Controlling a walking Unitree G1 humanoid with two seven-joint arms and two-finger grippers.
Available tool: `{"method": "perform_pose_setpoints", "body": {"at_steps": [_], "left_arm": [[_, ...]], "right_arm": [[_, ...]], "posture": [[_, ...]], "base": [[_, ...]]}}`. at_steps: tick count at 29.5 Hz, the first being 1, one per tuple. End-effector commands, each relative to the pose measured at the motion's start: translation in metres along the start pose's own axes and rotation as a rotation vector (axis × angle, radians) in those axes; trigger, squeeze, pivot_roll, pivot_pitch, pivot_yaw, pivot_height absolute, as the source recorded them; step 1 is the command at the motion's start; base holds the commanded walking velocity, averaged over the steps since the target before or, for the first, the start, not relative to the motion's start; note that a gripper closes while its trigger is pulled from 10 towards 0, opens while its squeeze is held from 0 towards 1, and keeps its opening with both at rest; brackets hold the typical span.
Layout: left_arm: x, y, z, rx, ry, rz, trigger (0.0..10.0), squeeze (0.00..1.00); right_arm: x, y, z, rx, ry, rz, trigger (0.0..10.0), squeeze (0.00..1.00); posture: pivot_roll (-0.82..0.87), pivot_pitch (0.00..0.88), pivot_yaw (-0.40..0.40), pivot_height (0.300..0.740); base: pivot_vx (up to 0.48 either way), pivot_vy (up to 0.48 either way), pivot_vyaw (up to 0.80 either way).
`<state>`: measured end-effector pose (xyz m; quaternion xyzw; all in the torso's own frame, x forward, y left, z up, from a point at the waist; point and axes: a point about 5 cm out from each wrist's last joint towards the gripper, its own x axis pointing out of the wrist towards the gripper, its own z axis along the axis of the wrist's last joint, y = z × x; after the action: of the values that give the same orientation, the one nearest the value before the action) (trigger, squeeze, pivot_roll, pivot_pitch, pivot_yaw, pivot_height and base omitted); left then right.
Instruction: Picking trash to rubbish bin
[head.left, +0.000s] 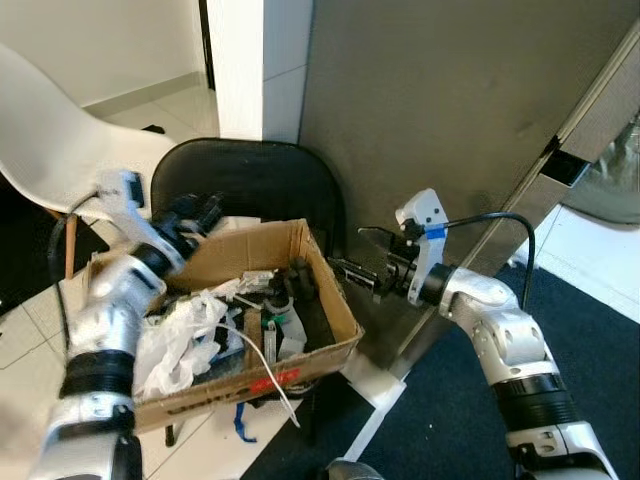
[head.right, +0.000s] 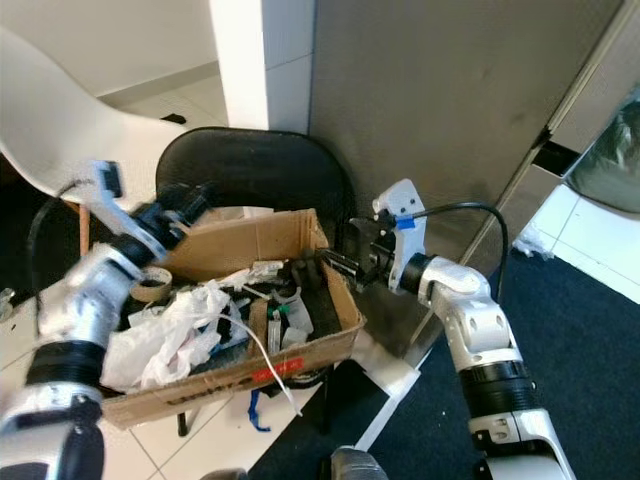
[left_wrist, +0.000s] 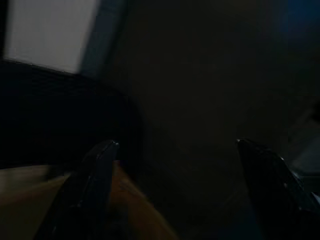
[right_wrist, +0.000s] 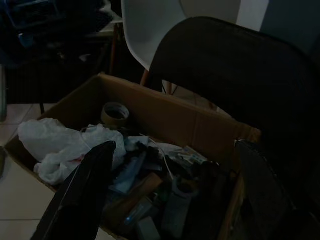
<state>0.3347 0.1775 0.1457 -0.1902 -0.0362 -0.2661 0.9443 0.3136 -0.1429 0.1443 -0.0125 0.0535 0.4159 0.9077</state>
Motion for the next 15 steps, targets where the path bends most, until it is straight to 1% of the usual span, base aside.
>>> {"method": "perform_pose_setpoints", "body": {"at_steps": [1,2,3,4,5,6,7,8,9,10,11,13,15], "left_arm": [[0.014,-0.022,-0.001,0.059,-0.006,-0.062,10.0,0.0],[0.014,-0.022,-0.001,0.059,-0.006,-0.062,10.0,0.0],[0.024,-0.043,-0.006,0.083,-0.017,-0.114,10.0,0.0],[0.028,-0.053,-0.007,0.072,-0.03,-0.129,10.0,0.0],[0.028,-0.053,-0.007,0.072,-0.03,-0.129,10.0,0.0],[0.031,-0.059,-0.007,0.062,-0.039,-0.137,10.0,0.0],[0.033,-0.068,-0.01,0.055,-0.041,-0.155,10.0,0.0],[0.033,-0.068,-0.01,0.055,-0.041,-0.155,10.0,0.0],[0.035,-0.076,-0.015,0.069,-0.024,-0.179,10.0,0.0],[0.035,-0.078,-0.016,0.086,-0.013,-0.189,10.0,0.0],[0.035,-0.078,-0.016,0.086,-0.013,-0.189,10.0,0.0],[0.034,-0.07,-0.016,0.118,0.015,-0.162,10.0,0.0],[0.033,-0.071,-0.017,0.118,0.018,-0.156,10.0,0.0]], "right_arm": [[-0.002,-0.002,0.0,0.008,-0.024,-0.019,10.0,0.0],[-0.002,-0.002,0.0,0.008,-0.024,-0.019,10.0,0.0],[-0.001,-0.003,0.002,0.02,-0.049,-0.034,10.0,0.0],[-0.001,-0.003,0.004,0.029,-0.067,-0.043,10.0,0.0],[-0.001,-0.003,0.004,0.029,-0.067,-0.043,10.0,0.0],[-0.001,-0.004,0.006,0.036,-0.079,-0.048,10.0,0.0],[0.0,-0.003,0.008,0.042,-0.097,-0.052,10.0,0.0],[0.0,-0.003,0.008,0.042,-0.097,-0.052,10.0,0.0],[0.001,-0.003,0.009,0.05,-0.11,-0.054,10.0,0.0],[0.002,-0.002,0.009,0.053,-0.114,-0.054,10.0,0.0],[0.002,-0.002,0.009,0.053,-0.114,-0.054,10.0,0.0],[0.004,0.001,0.008,0.068,-0.123,-0.051,10.0,0.0],[0.005,0.003,0.009,0.071,-0.126,-0.047,10.0,0.0]], "posture": [[-0.04,0.0,-0.06,0.74],[-0.04,0.0,-0.06,0.74],[-0.04,0.0,-0.055,0.74],[-0.04,0.0,-0.054,0.74],[-0.04,0.0,-0.054,0.74],[-0.04,0.0,-0.054,0.74],[-0.04,0.0,-0.052,0.74],[-0.04,0.0,-0.052,0.74],[-0.04,0.0,-0.05,0.74],[-0.03,0.0,-0.05,0.74],[-0.03,0.0,-0.05,0.74],[-0.03,0.0,-0.047,0.74],[-0.03,0.0,-0.046,0.74]], "base": [[0.0,0.0,0.0],[0.0,0.0,0.0],[0.0,0.0,0.0],[0.0,0.0,0.0],[0.0,0.0,0.0],[0.0,0.0,0.0],[0.0,0.0,0.0],[0.0,0.0,0.0],[0.0,0.0,0.0],[0.0,0.0,0.0],[0.0,0.0,0.0],[-0.289,0.0,0.0],[-0.33,0.0,0.0]]}}
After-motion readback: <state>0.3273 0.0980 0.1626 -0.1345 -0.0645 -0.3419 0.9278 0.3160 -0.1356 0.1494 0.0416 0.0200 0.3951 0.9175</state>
